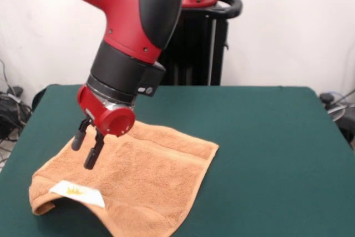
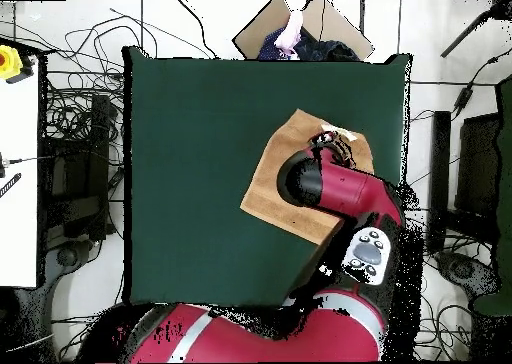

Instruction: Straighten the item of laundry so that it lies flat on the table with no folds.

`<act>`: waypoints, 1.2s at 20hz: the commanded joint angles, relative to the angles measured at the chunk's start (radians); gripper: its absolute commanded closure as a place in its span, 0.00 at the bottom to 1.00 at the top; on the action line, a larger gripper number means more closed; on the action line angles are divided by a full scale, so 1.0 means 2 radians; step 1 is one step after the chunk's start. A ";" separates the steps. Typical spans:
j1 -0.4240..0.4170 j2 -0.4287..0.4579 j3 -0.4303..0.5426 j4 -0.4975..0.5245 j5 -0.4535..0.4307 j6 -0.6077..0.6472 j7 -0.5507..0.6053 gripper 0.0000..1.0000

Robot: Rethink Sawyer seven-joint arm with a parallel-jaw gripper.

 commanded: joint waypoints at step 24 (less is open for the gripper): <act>-0.211 -0.231 0.278 0.098 -0.202 0.143 -0.373 0.00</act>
